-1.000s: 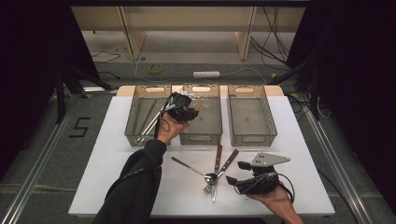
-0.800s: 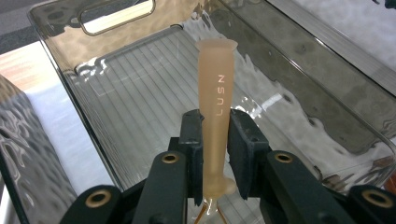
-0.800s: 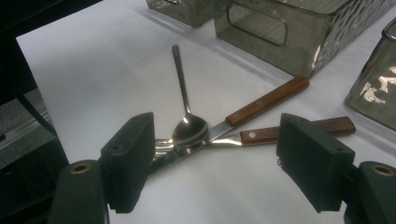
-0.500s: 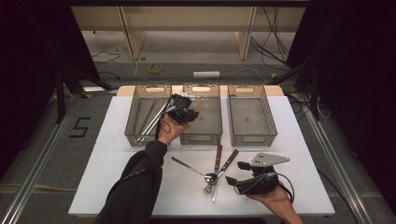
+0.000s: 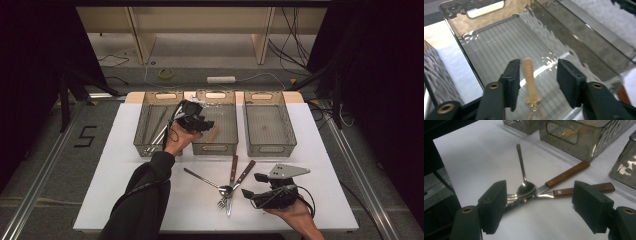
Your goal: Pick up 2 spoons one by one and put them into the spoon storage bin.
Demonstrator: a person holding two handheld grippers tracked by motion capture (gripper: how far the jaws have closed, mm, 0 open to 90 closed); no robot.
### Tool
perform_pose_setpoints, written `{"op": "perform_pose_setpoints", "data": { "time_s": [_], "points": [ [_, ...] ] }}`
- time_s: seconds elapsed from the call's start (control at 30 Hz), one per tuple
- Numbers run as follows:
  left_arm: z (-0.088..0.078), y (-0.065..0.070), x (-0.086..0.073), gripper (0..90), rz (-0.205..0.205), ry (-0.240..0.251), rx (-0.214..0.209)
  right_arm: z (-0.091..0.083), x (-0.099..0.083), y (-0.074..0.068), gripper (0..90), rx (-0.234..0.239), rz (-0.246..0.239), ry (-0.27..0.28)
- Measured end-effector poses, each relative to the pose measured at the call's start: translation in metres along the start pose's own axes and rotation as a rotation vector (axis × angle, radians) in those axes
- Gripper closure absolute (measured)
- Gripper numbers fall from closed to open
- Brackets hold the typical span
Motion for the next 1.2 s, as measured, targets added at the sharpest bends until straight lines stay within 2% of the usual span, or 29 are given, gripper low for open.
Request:
{"op": "perform_pose_setpoints", "data": {
  "time_s": [0.27, 0.57, 0.63, 0.7, 0.83, 0.97, 1.2],
  "points": [
    [-0.015, 0.009, -0.012, 33.9, 0.069, -0.054, -0.051, 0.000, 0.000, 0.000, 29.2, -0.002, 0.001, 0.001],
    [-0.031, 0.025, -0.037, 28.0, 0.172, -0.103, -0.098, 0.001, 0.000, 0.000, 29.2, 0.000, 0.005, -0.001],
    [-0.031, 0.029, -0.041, 27.0, 0.205, -0.139, -0.097, 0.001, 0.000, 0.000, 29.2, -0.001, 0.005, 0.000],
    [-0.032, 0.034, -0.045, 26.1, 0.215, -0.149, -0.108, 0.001, 0.000, 0.000, 29.2, -0.001, 0.003, -0.002],
    [-0.033, 0.042, -0.053, 24.6, 0.279, -0.206, -0.114, 0.000, 0.000, -0.001, 29.2, 0.002, 0.003, -0.003],
    [-0.034, 0.048, -0.062, 24.1, 0.319, -0.249, -0.128, 0.000, 0.000, 0.000, 29.2, 0.001, 0.002, -0.002],
    [-0.024, 0.059, -0.081, 24.3, 0.391, -0.361, -0.156, 0.000, 0.000, -0.001, 29.2, 0.003, -0.002, -0.004]
  ]
}}
Point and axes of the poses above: each handheld gripper's, and its own axes: z roughly forward along the jaws, x roughly out of its top, y roughly to its right, the point moved 4 cm from there along z, roughly forward along the jaws, and after that the axes turned 3 degrees about -y, right-handed, at the moved point
